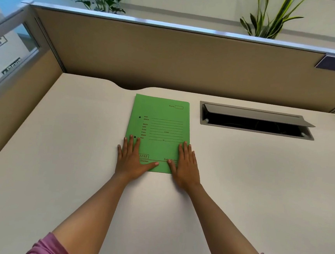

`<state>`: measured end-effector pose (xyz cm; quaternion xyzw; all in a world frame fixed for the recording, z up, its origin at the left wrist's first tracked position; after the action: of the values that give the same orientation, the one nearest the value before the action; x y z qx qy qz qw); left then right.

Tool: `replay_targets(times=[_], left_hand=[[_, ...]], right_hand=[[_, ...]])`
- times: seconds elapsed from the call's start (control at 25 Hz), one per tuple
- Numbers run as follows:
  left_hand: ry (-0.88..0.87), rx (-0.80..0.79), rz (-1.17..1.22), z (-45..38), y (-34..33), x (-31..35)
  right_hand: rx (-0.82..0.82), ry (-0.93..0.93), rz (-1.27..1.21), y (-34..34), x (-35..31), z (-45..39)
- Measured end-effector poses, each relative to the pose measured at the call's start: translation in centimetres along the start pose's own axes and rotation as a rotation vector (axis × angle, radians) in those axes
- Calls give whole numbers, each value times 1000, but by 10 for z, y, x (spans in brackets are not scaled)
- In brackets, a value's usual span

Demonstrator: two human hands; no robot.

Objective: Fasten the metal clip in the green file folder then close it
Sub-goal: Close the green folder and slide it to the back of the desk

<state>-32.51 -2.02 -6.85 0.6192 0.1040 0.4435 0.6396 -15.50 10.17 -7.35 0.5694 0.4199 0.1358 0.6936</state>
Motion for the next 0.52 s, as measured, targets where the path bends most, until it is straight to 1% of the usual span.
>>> replay_targets(times=[0.12,0.28,0.52], left_hand=[[-15,-38,-66,0,-1,0],[-8,-96,-95,-4,-1,0],[21,-193,-168,-9,4,7]], right_hand=[[-10,36,46,-1,2,6],[-20,55,53,1,4,8],[-110,76,65,4,12,10]])
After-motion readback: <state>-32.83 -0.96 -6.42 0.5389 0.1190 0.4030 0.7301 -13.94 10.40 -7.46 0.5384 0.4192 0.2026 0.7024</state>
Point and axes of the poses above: each hand's wrist, its own z-axis away from the middle knuckle, its own y-axis out of the back of the hand, x = y × z, the point moved 2 cm from there along -z, towards the middle knuckle, and after that the axes turned 4 degrees about y, right-handed, at the moved point
